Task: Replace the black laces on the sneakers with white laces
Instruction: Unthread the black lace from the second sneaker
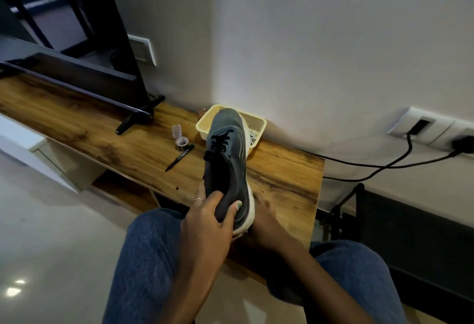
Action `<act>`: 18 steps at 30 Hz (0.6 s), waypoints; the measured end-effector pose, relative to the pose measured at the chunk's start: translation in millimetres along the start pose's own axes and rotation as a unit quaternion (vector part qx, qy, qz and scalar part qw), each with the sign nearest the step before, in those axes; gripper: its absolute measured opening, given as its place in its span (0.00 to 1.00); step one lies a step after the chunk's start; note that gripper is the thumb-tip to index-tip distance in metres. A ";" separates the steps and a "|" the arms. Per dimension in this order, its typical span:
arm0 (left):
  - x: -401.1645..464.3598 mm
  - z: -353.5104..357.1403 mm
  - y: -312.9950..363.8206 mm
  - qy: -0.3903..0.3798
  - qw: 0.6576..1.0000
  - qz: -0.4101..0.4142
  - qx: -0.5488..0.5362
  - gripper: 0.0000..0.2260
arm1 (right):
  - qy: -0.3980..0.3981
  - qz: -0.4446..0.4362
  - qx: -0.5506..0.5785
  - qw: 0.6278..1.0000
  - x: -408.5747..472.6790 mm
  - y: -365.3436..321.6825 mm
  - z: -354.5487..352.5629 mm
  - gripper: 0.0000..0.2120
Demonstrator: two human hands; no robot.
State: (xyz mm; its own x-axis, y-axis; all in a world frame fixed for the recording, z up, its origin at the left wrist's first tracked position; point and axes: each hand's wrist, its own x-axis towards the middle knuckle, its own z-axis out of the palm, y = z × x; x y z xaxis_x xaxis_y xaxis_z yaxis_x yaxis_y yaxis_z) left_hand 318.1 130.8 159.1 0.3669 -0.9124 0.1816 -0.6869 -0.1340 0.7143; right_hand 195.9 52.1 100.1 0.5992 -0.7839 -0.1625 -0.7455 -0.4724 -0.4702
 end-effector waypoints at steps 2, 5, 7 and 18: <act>-0.9 6.7 9.4 -0.019 1.000 0.012 0.006 0.10 | 0.018 0.039 0.009 0.999 -18.1 21.4 -16.1 0.44; -0.5 22.5 27.6 -0.067 0.997 0.014 0.036 0.11 | 0.080 0.120 0.104 0.984 -38.9 55.2 -40.6 0.36; 1.5 39.9 40.9 -0.102 0.993 0.023 0.060 0.12 | 0.160 0.179 0.218 0.946 -42.8 69.2 -56.0 0.24; 29.6 129.2 42.8 -0.226 0.948 0.085 0.209 0.11 | 0.165 0.311 0.419 0.837 5.6 94.9 -60.1 0.13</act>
State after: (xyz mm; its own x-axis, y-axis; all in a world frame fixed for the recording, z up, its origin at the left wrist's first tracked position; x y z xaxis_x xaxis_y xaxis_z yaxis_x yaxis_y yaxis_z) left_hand 218.5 48.1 107.7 -0.0129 -0.9944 -0.1045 -0.9354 -0.0250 0.3528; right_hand 110.9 -21.3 106.7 -0.0463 -0.9071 -0.4183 -0.3343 0.4087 -0.8492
